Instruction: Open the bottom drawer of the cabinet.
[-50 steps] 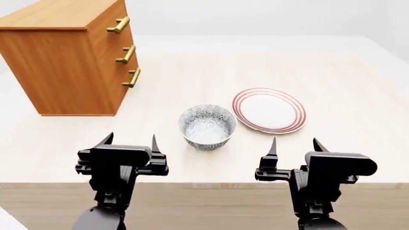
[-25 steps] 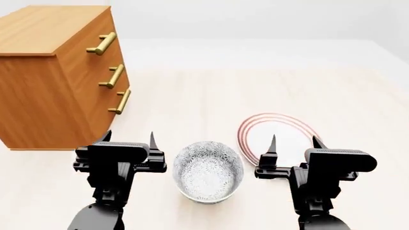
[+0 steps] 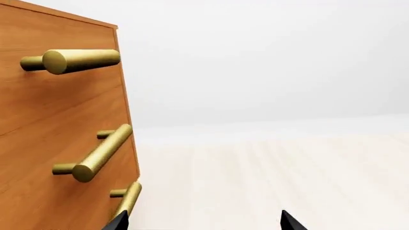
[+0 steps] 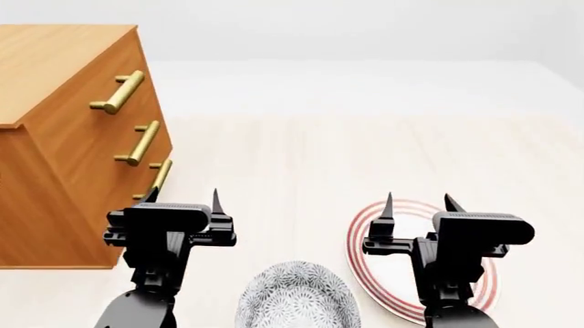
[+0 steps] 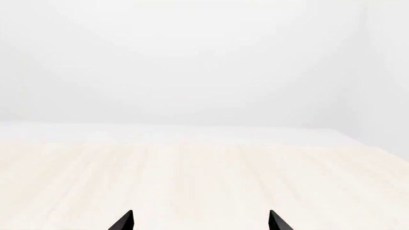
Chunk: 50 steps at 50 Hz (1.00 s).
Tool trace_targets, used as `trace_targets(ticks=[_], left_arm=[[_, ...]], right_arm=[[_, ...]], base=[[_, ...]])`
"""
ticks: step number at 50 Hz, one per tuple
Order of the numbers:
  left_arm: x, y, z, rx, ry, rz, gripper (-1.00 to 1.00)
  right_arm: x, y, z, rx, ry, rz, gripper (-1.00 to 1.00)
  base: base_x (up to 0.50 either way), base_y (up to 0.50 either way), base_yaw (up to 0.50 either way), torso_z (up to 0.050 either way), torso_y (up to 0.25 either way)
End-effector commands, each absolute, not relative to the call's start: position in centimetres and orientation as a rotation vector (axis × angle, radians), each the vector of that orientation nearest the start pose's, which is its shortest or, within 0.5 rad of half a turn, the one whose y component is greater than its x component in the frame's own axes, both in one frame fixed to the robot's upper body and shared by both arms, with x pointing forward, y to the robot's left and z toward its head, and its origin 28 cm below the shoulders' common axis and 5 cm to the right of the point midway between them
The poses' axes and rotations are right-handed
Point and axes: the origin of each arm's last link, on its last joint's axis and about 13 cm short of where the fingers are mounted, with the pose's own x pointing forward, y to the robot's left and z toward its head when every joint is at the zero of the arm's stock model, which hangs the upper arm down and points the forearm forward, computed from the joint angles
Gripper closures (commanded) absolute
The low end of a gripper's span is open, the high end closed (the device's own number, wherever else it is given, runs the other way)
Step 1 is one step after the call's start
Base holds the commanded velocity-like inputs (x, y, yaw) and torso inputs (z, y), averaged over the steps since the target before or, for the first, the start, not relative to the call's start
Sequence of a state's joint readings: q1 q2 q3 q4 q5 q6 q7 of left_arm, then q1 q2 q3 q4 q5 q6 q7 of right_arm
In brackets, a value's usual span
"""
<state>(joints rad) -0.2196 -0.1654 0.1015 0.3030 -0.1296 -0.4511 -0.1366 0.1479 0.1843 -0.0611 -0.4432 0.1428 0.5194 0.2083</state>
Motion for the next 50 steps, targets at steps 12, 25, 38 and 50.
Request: trace_targets(ticks=[12,25,38,50], left_arm=[[33.7,20.8,14.6,0.675,0.167,-0.145,-1.00],[34.7,20.8,14.1,0.746,0.189,-0.140,-1.00],[37.4,20.9,12.4,1.028,0.212,-0.058,-1.00],[37.9,21.0,10.3,1.096,0.263,-0.075,-1.00]], right_arm=[[23.2,-11.4,9.9,-0.105,-0.019,-0.100,-1.00],[23.2,-11.4,9.8,-0.102,-0.015,-0.096,-1.00],[23.2,-11.3,10.1,-0.103,-0.022,-0.096,-1.00],[23.2,-11.3,10.0,-0.102,-0.022,-0.097,-1.00]], base=[[0.00,0.00,0.00,0.000,0.000],[0.00,0.00,0.00,0.000,0.000],[0.00,0.00,0.00,0.000,0.000],[0.00,0.00,0.00,0.000,0.000]])
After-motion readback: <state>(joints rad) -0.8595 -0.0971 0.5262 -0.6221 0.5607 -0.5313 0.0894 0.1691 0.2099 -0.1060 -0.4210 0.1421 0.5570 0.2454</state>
